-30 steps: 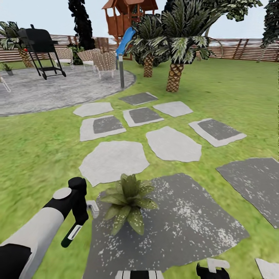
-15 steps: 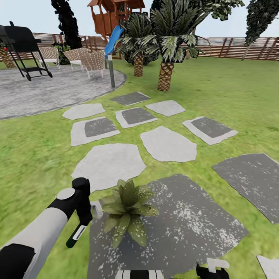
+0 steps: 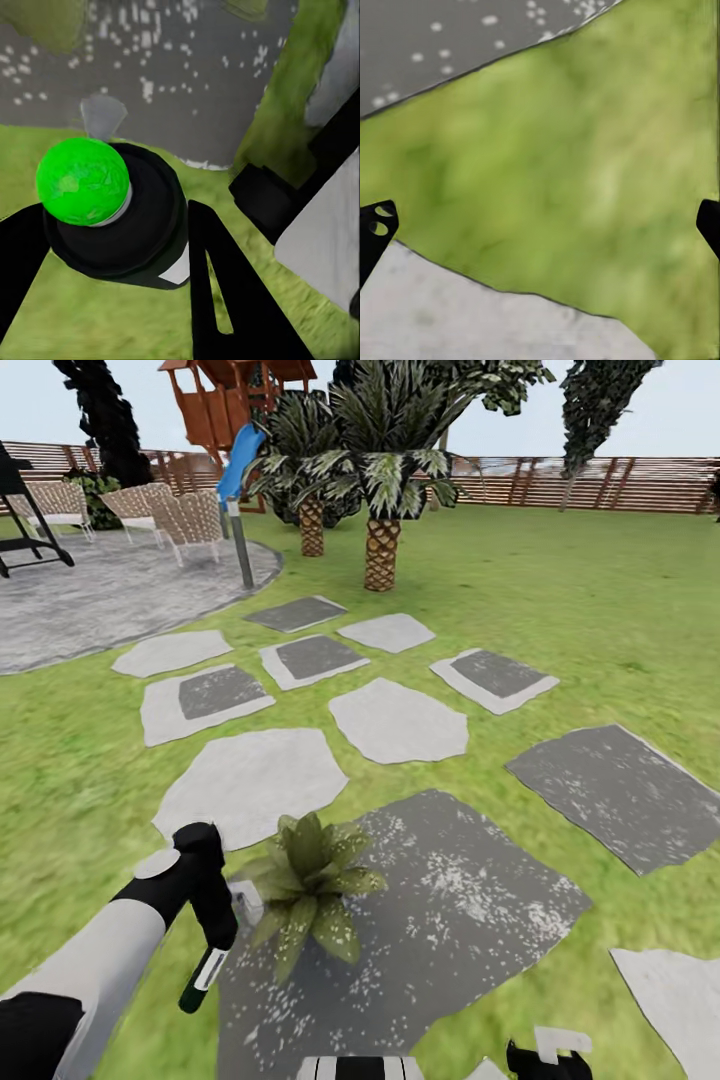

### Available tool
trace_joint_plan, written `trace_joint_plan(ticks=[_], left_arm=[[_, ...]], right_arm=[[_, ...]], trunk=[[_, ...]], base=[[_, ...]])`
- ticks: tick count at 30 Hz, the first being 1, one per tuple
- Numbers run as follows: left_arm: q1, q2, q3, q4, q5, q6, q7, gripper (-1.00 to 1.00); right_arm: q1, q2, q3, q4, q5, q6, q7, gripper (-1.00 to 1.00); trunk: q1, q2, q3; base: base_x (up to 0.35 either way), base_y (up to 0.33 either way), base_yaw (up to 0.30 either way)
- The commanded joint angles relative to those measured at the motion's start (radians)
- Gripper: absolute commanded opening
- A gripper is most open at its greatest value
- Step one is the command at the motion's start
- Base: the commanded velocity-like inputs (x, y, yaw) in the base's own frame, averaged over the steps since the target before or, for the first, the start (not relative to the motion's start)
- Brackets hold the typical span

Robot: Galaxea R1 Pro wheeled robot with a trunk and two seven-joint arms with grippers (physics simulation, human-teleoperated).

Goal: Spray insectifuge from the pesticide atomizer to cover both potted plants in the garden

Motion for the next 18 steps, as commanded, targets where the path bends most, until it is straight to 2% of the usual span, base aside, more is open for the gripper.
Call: trace_joint_plan(ticks=[1,2,4,5,8,10,12,15,18], left_arm=[[0.000,0.018,0.012,0.009,0.027,-0.007,-0.007,-1.00],[0.000,0.030,0.031,0.013,0.057,-0.027,-0.007,-1.00],[0.001,0.064,0.098,0.029,0.143,-0.100,-0.007,-1.00],[0.002,0.070,0.111,0.046,0.155,-0.114,-0.007,-1.00],[0.030,0.075,0.125,0.071,0.167,-0.121,0.010,-1.00],[0.039,0.070,0.129,0.075,0.173,-0.118,0.082,-1.00],[0.041,0.068,0.132,0.075,0.177,-0.113,0.112,-1.00],[0.042,0.068,0.131,0.067,0.180,-0.108,0.123,-1.00],[0.042,0.066,0.133,0.060,0.180,-0.109,0.127,-1.00]], right_arm=[[-0.001,0.000,-0.008,0.002,0.010,-0.003,-0.004,1.00],[-0.001,0.000,-0.008,0.002,0.010,-0.003,-0.004,1.00],[-0.001,0.000,-0.008,0.001,0.010,-0.003,-0.004,1.00],[-0.001,0.000,-0.008,0.001,0.010,-0.003,-0.004,1.00],[-0.001,0.001,-0.008,0.002,0.010,-0.003,-0.004,1.00],[-0.001,0.001,-0.007,0.003,0.011,-0.003,-0.004,1.00],[-0.001,0.000,-0.006,0.003,0.014,-0.004,-0.004,1.00],[-0.001,-0.003,-0.005,0.003,0.018,-0.004,-0.004,1.00],[-0.001,-0.003,-0.005,0.003,0.018,-0.004,-0.004,1.00]], trunk=[[-0.001,0.000,-0.001],[-0.001,0.000,-0.001],[-0.001,0.000,-0.001],[-0.001,0.000,-0.001],[-0.001,0.000,-0.001],[-0.001,0.000,-0.001],[-0.001,0.000,-0.001],[-0.001,0.000,-0.001],[-0.001,0.000,-0.001]], base=[[-0.312,0.198,-0.267],[-0.312,0.198,-0.267],[-0.312,0.199,-0.267],[-0.312,0.199,-0.267],[-0.312,0.200,-0.223],[-0.312,0.200,-0.066],[-0.312,0.200,-0.022],[-0.270,0.174,-0.004],[-0.071,0.047,-0.001]])
